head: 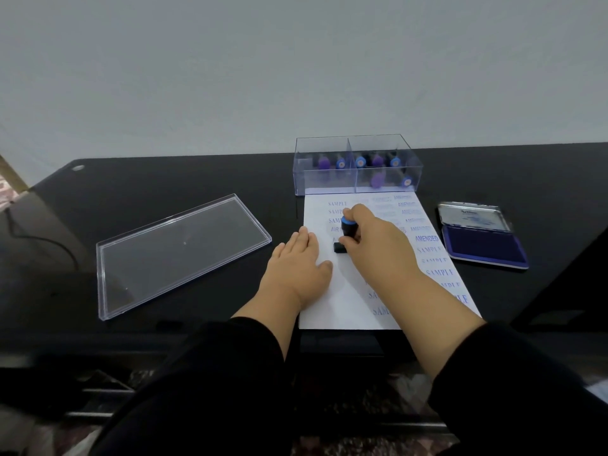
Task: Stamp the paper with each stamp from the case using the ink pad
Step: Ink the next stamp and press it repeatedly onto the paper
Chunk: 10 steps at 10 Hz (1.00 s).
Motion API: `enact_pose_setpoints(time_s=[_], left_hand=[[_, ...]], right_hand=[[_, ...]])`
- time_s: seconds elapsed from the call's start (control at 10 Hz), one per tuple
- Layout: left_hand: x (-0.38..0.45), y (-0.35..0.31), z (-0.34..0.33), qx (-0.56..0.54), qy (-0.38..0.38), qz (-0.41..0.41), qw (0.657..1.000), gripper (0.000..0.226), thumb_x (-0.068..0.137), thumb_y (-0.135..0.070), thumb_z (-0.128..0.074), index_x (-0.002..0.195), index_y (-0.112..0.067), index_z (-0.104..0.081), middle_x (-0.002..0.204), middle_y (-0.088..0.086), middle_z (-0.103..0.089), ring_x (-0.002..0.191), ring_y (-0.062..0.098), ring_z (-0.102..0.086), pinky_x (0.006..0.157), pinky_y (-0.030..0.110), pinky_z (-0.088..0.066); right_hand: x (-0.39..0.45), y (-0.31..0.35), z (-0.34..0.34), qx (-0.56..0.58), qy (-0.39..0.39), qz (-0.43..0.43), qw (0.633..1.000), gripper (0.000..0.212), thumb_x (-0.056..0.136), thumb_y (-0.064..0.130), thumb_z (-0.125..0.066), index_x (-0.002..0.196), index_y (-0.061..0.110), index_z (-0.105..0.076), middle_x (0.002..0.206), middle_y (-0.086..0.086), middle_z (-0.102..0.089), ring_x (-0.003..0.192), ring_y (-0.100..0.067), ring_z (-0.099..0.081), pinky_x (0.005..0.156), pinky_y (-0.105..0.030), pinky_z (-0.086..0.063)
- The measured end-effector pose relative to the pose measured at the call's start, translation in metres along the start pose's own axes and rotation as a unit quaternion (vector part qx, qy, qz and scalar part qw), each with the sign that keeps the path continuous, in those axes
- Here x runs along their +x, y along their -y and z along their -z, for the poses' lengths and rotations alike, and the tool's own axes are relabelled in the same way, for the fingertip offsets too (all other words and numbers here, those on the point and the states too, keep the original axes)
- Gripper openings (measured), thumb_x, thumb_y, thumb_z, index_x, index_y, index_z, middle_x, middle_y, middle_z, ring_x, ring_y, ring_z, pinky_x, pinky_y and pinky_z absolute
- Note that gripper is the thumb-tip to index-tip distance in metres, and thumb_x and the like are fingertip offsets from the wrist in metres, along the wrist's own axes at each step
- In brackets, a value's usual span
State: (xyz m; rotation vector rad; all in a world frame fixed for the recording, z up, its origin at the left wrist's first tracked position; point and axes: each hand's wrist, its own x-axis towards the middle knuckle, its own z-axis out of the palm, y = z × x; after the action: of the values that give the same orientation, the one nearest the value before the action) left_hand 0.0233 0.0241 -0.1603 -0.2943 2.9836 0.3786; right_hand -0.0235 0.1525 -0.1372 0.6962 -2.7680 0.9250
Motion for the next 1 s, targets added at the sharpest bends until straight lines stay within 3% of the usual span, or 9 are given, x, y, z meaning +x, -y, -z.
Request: enact_pose_setpoints(time_s=[0.5, 0.7, 1.0], left_hand=[[0.0, 0.001, 0.0, -0.004, 0.0, 0.002, 1.0, 0.062, 0.101, -0.036, -0.024, 0.152, -0.012, 0.002, 0.159, 0.004, 0.009, 0.147, 0.015, 0.007, 0.117, 0.032, 0.003], [-0.001, 0.0, 0.001, -0.007, 0.008, 0.004, 1.0, 0.062, 0.102, -0.037, -0.024, 0.152, -0.013, 0.004, 0.159, 0.002, 0.011, 0.146, 0.014, 0.008, 0.117, 0.031, 0.004], [0.0, 0.001, 0.001, -0.004, 0.007, 0.002, 1.0, 0.062, 0.102, -0.037, -0.023, 0.152, -0.013, 0.005, 0.159, 0.002, 0.011, 0.146, 0.014, 0.008, 0.117, 0.03, 0.004]], right_hand=[[-0.003, 0.0, 0.0, 0.014, -0.006, -0.001, 1.0, 0.029, 0.093, 0.019, -0.055, 0.121, 0.021, -0.049, 0.09, 0.008, -0.053, 0.086, -0.018, -0.054, 0.074, -0.033, -0.046], [0.001, -0.009, 0.013, 0.088, -0.058, -0.04, 0.994, 0.028, 0.09, 0.021, -0.061, 0.116, 0.022, -0.053, 0.079, 0.004, -0.055, 0.079, -0.019, -0.058, 0.067, -0.028, -0.043], [-0.002, -0.029, 0.036, 0.148, -0.094, -0.078, 0.981, 0.03, 0.088, 0.019, -0.064, 0.117, 0.023, -0.053, 0.081, 0.003, -0.06, 0.081, -0.018, -0.061, 0.071, -0.03, -0.048]])
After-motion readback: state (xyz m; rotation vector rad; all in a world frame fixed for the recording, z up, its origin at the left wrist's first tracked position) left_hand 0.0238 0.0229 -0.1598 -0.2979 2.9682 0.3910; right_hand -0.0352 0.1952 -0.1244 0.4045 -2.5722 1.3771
